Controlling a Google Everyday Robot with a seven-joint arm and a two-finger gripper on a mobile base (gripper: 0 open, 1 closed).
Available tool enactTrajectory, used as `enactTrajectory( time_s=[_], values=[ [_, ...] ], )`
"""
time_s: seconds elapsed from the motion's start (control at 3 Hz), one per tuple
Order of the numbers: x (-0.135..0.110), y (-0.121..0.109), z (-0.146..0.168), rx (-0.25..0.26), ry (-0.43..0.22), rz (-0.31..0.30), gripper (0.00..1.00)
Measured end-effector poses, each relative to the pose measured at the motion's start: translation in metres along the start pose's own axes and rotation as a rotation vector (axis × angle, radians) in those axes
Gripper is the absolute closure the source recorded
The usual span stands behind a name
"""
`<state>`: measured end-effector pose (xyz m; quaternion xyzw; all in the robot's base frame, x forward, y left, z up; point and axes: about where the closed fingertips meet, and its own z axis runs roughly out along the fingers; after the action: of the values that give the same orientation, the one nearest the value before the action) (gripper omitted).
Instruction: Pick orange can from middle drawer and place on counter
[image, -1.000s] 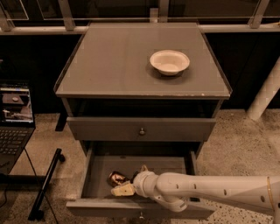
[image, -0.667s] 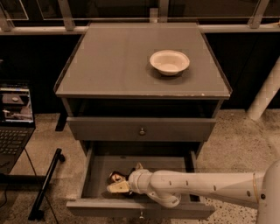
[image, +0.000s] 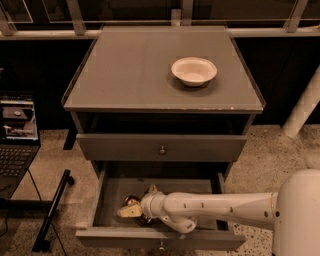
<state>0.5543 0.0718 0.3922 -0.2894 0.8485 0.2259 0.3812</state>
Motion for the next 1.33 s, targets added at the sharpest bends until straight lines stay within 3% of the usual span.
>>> enactTrajectory(
  time_s=[0.67, 1.33],
  values=[
    [0.029, 0.0, 0.014, 0.045, 0.09, -0.02, 0.0],
    [0.034, 0.001, 0.014, 0.062, 0.116, -0.03, 0.41]
  ],
)
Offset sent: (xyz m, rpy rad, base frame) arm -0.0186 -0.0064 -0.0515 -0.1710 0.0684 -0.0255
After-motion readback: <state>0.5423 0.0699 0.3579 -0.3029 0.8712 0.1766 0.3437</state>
